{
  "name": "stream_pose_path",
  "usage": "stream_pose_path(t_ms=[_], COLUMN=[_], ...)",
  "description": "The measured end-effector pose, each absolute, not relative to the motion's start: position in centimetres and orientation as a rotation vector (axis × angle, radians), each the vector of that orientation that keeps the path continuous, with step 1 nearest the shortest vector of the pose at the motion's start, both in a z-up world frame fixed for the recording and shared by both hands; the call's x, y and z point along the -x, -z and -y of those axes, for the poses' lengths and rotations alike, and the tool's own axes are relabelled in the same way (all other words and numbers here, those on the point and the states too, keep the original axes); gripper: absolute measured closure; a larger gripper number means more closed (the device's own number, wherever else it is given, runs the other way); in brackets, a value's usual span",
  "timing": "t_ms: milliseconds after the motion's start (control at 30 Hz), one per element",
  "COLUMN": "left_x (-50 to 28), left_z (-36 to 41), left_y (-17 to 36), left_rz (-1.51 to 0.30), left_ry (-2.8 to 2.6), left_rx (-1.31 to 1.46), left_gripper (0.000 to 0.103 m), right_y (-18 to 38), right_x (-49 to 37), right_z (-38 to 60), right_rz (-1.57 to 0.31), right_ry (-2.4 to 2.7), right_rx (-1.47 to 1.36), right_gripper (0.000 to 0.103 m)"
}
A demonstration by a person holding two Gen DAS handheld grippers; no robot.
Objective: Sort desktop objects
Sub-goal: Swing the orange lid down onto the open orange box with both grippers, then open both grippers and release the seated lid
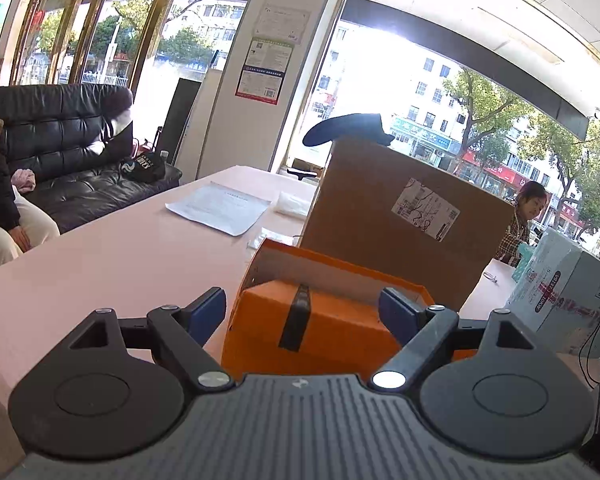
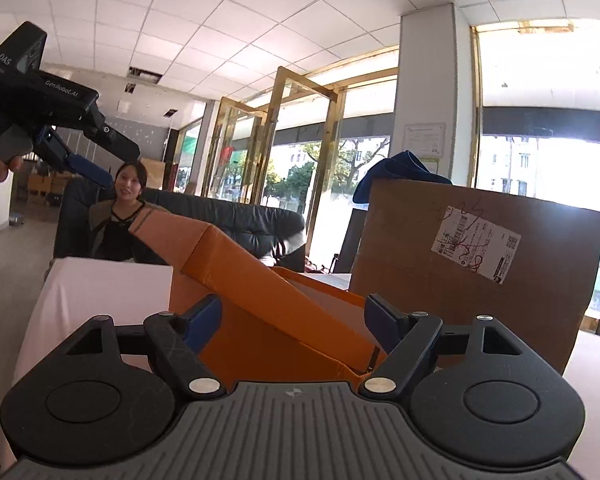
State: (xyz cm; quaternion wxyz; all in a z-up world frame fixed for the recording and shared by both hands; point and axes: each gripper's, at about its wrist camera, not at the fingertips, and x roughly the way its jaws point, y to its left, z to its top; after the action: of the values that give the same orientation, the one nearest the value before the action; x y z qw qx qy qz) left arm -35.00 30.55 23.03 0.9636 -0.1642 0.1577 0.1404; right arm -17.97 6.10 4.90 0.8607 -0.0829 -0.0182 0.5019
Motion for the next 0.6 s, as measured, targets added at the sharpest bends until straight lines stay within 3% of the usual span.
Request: stream_pose_path(t_ms=[133,300,600], left_x=[30.4,26.5,29.7], left_z=[-27.4,-25.5,-24.6], left_y=[-24.6,-21.2,-19.3], left_rz=[-0.32,-0.416,-0.329], left_ry=[-0.299,-0.308,-0.348], left_rx=[0.25,0.191,0.098], left_gripper=[0.017,0.019,0.02], right_y=[-4.6,-3.7,-3.7], right_x=[14.9,13.8,12.6], right_z=[-5.1,-2.7,-1.1], right_rz=[-0.097,-0.158,-0.242], right_ry=[-1.084,-1.039,-1.028], right_rx=[-0.13,-0.174,-0.281], right_gripper=[0.026,0.026,0.022])
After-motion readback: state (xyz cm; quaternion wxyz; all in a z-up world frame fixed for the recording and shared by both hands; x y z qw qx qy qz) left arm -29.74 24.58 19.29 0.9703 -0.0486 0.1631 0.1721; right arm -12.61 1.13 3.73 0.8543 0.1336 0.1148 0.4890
